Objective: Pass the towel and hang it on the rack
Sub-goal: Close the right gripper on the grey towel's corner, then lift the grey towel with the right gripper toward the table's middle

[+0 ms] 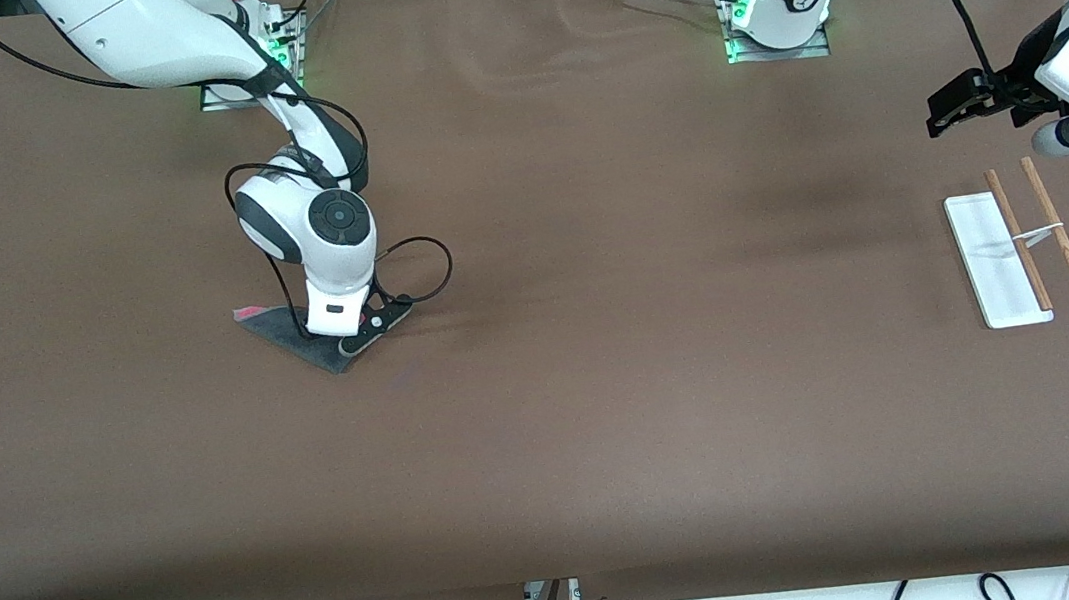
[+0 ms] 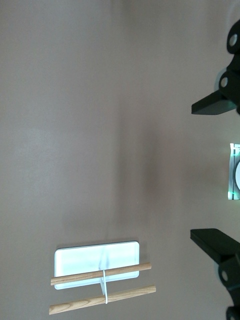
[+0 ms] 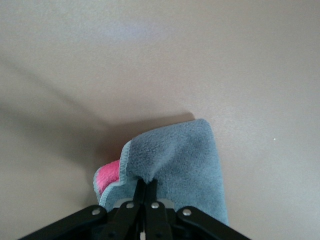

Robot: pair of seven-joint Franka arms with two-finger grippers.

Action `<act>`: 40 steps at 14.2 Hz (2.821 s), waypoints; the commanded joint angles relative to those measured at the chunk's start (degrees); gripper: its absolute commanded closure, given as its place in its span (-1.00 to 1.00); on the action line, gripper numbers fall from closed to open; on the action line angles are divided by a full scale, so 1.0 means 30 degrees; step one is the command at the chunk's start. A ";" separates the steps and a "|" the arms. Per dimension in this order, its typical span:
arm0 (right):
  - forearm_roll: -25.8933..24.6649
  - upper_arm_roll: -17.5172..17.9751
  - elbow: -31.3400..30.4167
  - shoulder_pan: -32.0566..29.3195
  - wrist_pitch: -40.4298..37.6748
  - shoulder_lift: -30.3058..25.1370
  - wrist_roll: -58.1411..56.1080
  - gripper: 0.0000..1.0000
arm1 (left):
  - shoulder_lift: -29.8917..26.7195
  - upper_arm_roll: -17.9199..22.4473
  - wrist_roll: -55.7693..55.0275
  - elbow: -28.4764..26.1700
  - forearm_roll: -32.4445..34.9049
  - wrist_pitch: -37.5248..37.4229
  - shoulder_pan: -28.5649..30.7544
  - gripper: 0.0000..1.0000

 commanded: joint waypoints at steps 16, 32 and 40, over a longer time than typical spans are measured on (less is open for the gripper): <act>0.4912 0.4765 1.0343 -0.0008 -1.0571 -0.2355 0.1816 1.00 | -0.0160 -0.0005 0.0566 0.0456 0.0202 -0.0355 0.0468 -1.00; 0.4794 0.7936 1.2017 0.4152 -0.7586 -0.1681 0.3112 1.00 | -0.0013 -0.0152 0.0361 0.0398 0.0290 -0.0326 0.0380 -1.00; 0.4794 0.7819 1.3278 0.4211 -0.6973 -0.1476 0.3023 1.00 | 0.0280 -0.0181 0.0244 0.0456 0.0057 -0.0209 0.0175 -1.00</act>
